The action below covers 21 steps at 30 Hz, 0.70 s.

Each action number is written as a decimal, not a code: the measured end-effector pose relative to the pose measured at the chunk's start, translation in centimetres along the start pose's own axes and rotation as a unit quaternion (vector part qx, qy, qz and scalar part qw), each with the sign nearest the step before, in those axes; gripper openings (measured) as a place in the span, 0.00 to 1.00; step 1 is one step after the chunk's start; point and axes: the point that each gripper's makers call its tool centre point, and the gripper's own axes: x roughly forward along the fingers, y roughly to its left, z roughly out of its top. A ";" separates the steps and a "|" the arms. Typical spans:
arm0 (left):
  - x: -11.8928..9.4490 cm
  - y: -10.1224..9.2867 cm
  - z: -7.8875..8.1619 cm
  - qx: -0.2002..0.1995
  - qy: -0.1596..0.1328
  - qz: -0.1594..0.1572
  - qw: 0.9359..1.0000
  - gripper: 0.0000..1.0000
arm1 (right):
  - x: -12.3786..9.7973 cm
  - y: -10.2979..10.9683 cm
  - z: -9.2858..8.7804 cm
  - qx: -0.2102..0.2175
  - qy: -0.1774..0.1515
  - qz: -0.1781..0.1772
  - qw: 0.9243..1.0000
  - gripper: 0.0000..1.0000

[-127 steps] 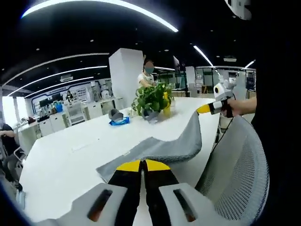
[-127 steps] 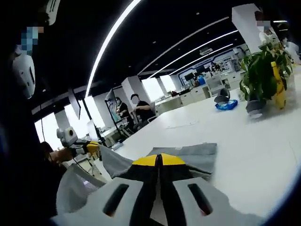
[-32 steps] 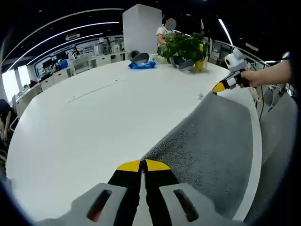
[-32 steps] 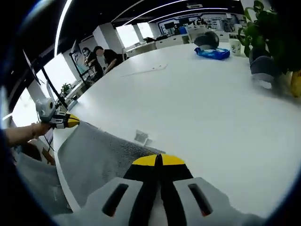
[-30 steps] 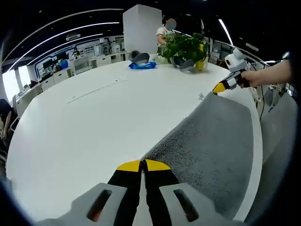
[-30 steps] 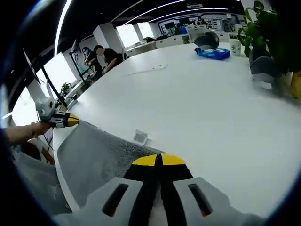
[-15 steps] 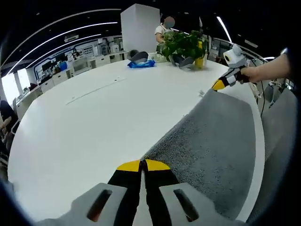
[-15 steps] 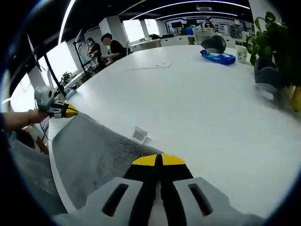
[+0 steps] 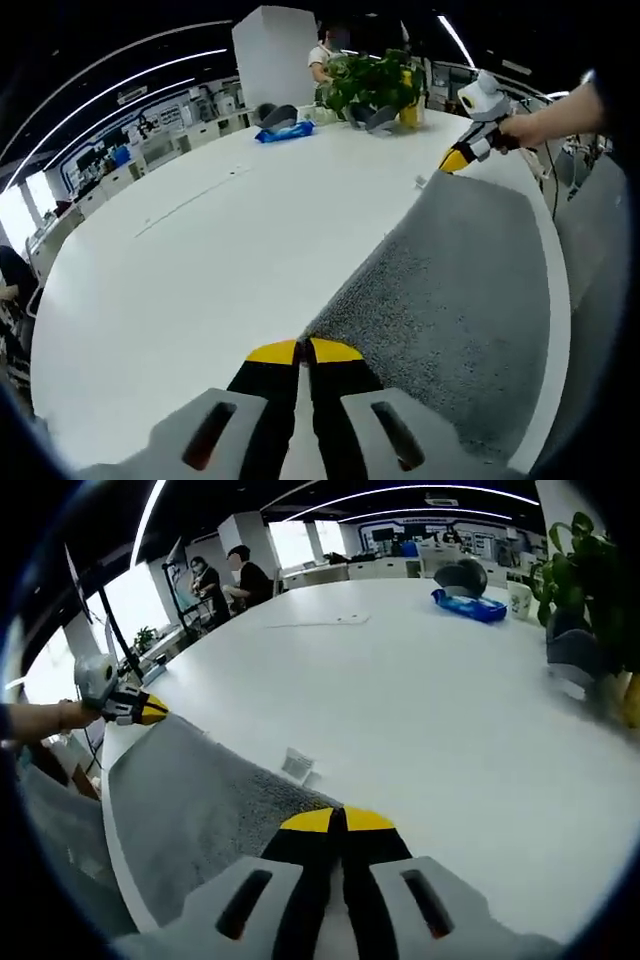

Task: Fold the towel on the table until its edges align and the towel forms a compact rectangular stack.

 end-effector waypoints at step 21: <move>-2.3 -13.3 9.8 0.041 -0.060 -0.107 0.992 0.10 | -0.7 6.8 3.4 -0.133 -0.041 0.029 0.990 0.00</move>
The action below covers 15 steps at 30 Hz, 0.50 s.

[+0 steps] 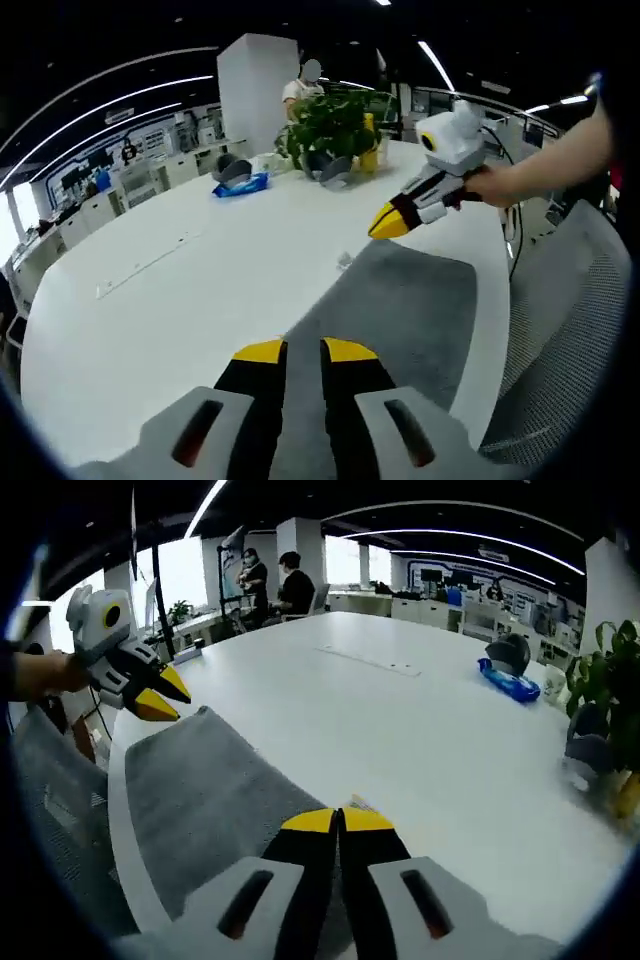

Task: Fold the towel on the table until its edges align and the towel forms a compact rectangular stack.

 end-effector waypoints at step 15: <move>4.1 -11.2 -4.1 0.082 0.029 -0.111 0.990 0.01 | 2.4 7.8 -6.1 -0.187 0.141 0.107 0.966 0.00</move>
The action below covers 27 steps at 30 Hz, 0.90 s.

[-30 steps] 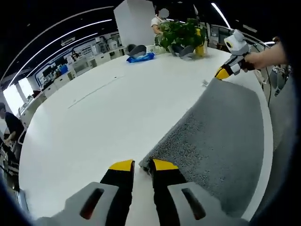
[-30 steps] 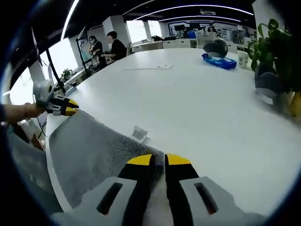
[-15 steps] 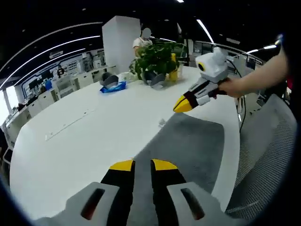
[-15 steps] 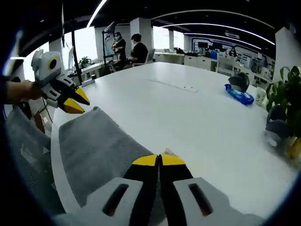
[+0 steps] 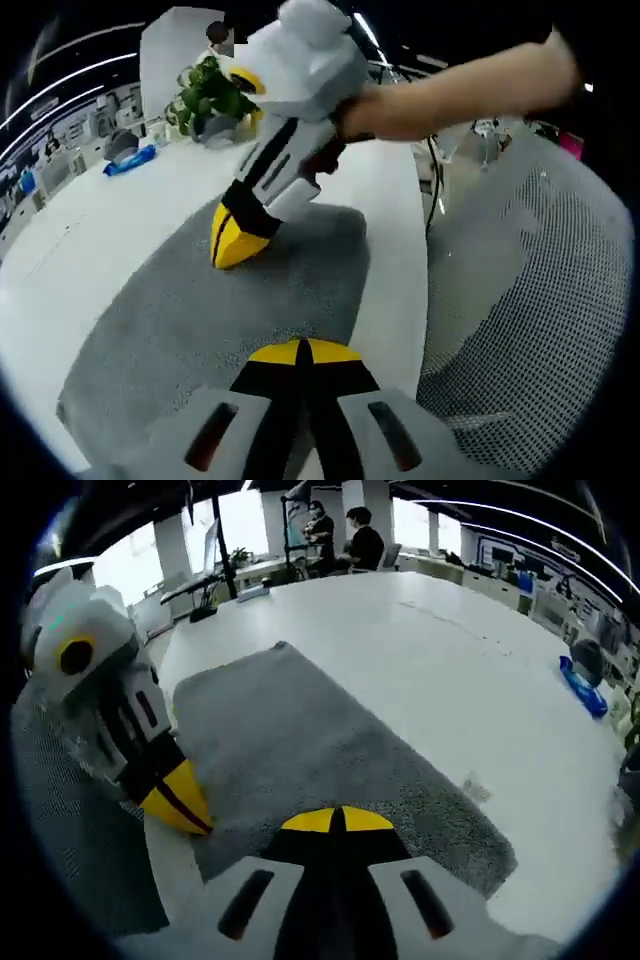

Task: Fold the towel on the table until its edges align and the towel forms a compact rectangular stack.

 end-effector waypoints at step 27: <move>-1.0 0.6 -1.8 0.240 0.183 0.056 0.952 0.01 | -0.5 -0.8 0.0 0.007 0.164 -0.053 0.985 0.00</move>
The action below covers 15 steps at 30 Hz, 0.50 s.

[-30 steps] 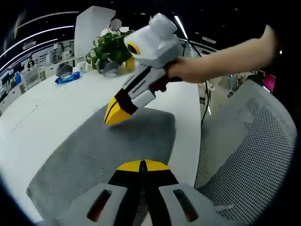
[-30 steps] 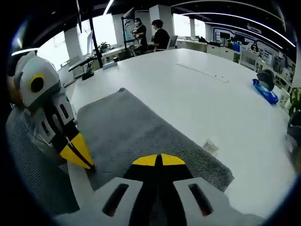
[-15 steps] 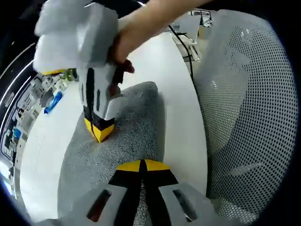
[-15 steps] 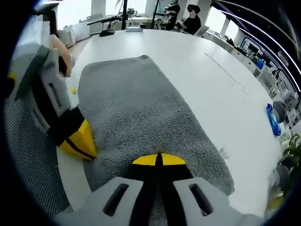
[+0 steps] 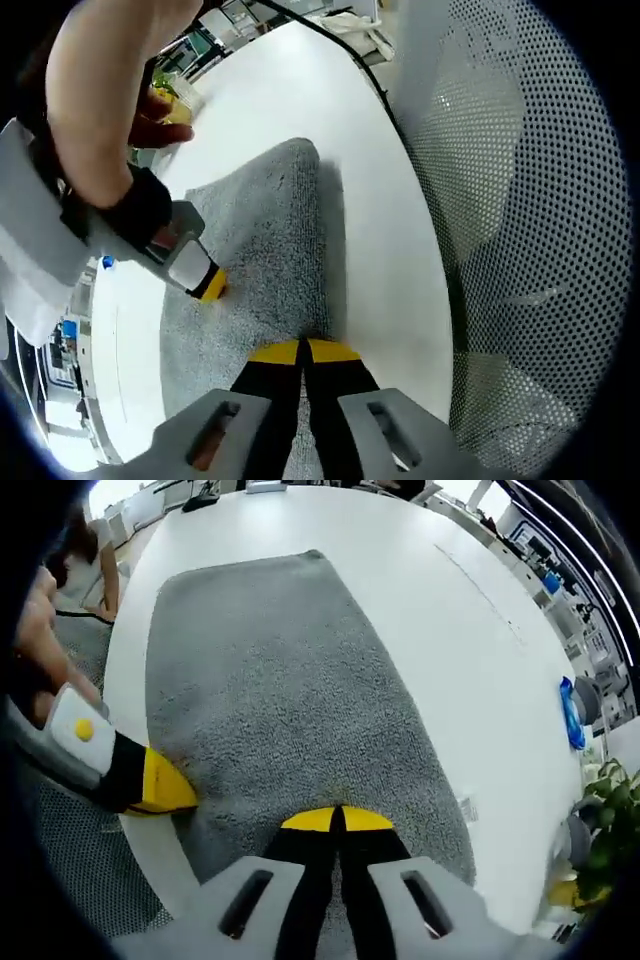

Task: Fold the towel on the table until its edges align and the towel forms a compact rectangular stack.

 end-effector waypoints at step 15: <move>-0.5 2.3 -4.5 -0.106 0.048 0.031 0.993 0.01 | -1.1 2.2 -1.5 0.070 -0.084 0.047 0.993 0.00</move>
